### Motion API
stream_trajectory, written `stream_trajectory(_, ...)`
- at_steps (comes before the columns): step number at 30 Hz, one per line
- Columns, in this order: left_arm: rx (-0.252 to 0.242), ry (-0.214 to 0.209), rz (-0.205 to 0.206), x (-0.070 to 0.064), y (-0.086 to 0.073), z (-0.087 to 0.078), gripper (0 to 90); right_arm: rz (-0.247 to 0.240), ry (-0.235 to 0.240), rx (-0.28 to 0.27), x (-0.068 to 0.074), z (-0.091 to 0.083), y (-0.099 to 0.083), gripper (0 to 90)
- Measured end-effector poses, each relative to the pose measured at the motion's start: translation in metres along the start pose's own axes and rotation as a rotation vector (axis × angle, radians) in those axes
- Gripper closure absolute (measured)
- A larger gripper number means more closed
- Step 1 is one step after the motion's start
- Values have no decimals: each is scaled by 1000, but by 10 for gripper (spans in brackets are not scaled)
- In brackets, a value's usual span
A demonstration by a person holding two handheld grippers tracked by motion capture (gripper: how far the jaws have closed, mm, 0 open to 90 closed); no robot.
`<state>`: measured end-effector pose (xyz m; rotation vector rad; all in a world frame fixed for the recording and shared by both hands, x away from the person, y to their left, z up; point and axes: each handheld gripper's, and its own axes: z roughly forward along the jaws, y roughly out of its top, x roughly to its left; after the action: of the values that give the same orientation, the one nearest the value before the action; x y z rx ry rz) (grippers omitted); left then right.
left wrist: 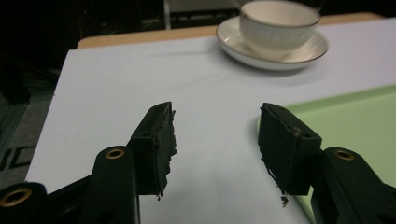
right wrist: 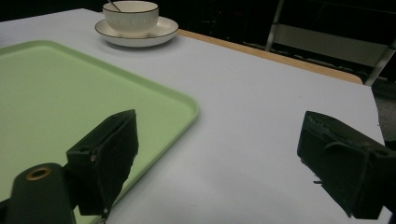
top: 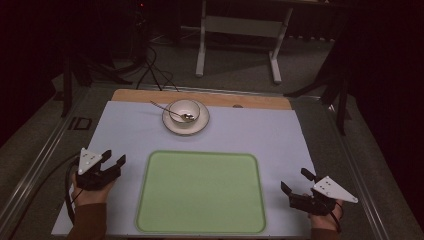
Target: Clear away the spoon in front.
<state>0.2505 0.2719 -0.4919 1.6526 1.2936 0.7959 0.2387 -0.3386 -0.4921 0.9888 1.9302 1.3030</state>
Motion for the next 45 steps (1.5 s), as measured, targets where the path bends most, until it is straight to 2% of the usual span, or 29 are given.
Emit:
stream_trajectory(1,-11,3,1,0,-1,-9,456,0,1,-2,0,0,0,122)
stream_trajectory(5,-22,5,-1,0,-3,-16,460,-2,2,-3,1,0,0,122)
stream_trajectory(6,-38,9,-8,-1,-3,-24,461,-2,-1,-7,1,0,1,122)
stream_trajectory(9,-54,-2,-18,-1,-3,-29,464,-1,-5,-15,1,-1,1,122)
stream_trajectory(10,-70,-11,-39,-1,-2,-36,464,1,-6,-19,1,-1,1,122)
stream_trajectory(17,-102,-16,-43,-2,5,-48,468,5,-19,-21,-1,-1,0,122)
stream_trajectory(18,-107,-18,-33,-3,7,-50,468,5,-19,-20,-1,-1,0,122)
stream_trajectory(27,-103,-32,-19,-5,15,-52,466,5,-20,-23,0,-2,0,122)
stream_trajectory(36,-110,-32,-5,-2,37,-49,466,7,-22,-30,0,-3,0,122)
stream_trajectory(42,-122,-31,19,-2,48,-43,466,5,-23,-34,-1,-4,0,122)
stream_trajectory(43,-123,-34,34,-3,50,-38,466,5,-23,-33,-1,-4,0,122)
stream_trajectory(45,-119,-37,36,-4,51,-35,466,3,-23,-34,0,-4,0,122)
